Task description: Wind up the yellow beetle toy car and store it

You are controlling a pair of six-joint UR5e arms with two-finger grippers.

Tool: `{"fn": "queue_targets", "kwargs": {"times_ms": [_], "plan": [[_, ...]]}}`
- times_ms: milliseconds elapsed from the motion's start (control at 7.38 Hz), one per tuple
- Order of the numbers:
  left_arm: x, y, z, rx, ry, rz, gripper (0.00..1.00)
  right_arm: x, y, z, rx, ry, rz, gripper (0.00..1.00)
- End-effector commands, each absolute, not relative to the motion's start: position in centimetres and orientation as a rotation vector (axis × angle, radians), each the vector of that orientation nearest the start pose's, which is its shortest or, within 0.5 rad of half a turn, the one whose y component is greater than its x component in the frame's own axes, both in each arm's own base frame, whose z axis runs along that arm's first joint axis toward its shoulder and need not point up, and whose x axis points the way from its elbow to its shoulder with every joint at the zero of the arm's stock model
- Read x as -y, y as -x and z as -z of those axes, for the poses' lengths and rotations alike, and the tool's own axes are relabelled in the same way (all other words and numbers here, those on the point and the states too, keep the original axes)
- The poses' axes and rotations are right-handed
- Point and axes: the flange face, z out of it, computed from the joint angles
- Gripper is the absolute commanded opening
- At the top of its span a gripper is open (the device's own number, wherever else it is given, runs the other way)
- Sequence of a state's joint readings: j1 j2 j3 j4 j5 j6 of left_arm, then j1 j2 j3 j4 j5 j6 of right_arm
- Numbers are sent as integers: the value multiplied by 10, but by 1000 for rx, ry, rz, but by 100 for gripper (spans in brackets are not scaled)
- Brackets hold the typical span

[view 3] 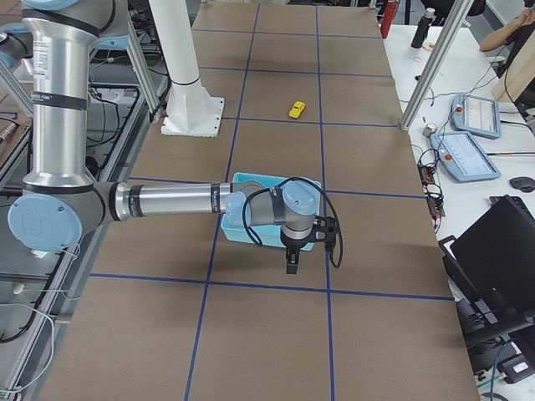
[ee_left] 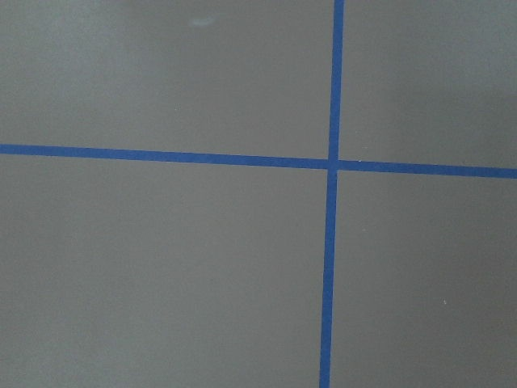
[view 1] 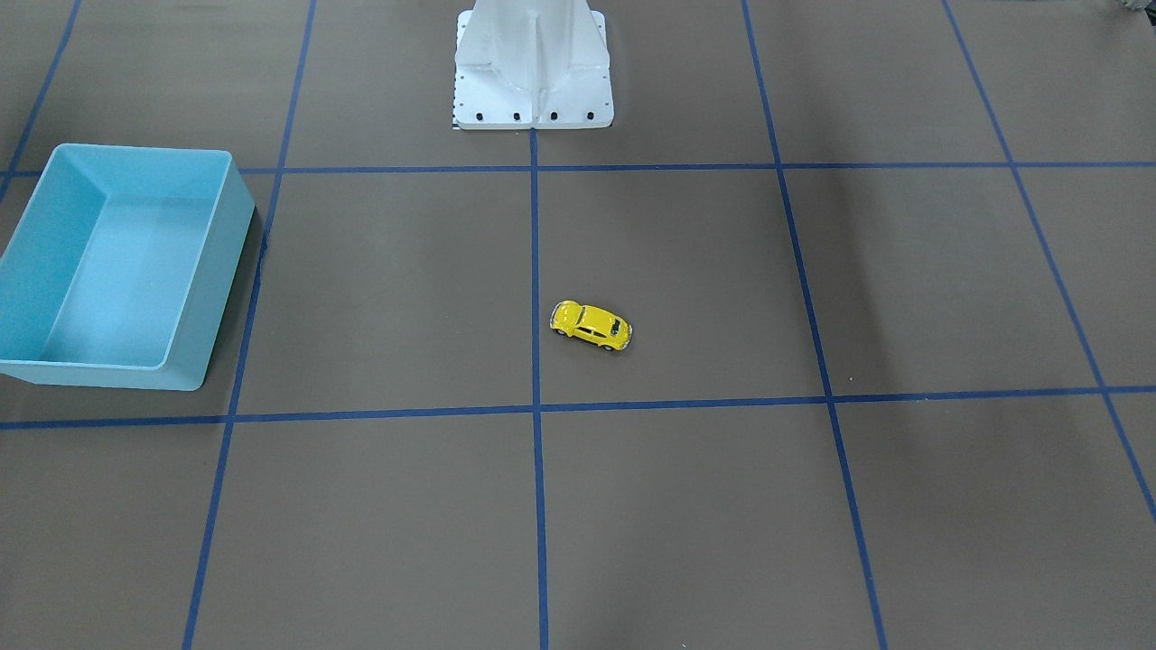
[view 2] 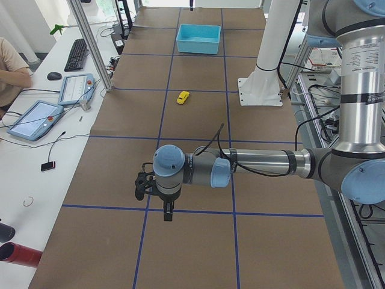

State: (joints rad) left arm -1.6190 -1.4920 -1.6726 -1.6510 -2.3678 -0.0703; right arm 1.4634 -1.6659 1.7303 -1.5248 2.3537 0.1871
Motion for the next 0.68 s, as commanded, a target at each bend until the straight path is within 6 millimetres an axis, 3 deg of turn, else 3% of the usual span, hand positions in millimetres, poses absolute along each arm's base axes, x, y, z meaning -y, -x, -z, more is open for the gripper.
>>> {"fn": "queue_targets", "kwargs": {"times_ms": [0,271,407,542], "plan": [[468,51,-596,-805,-131,-27,100,462,-14,-620,790,13,-33,99],[478,14,-562,-820,-169,-130,100,462,-14,-620,788,11,-32,99],[497,-15,-537,-828,-194,-202,100,462,-14,-619,789,10,-32,99],[516,-57,-506,-842,-222,-295,100,463,-14,-619,789,10,-32,99]]}}
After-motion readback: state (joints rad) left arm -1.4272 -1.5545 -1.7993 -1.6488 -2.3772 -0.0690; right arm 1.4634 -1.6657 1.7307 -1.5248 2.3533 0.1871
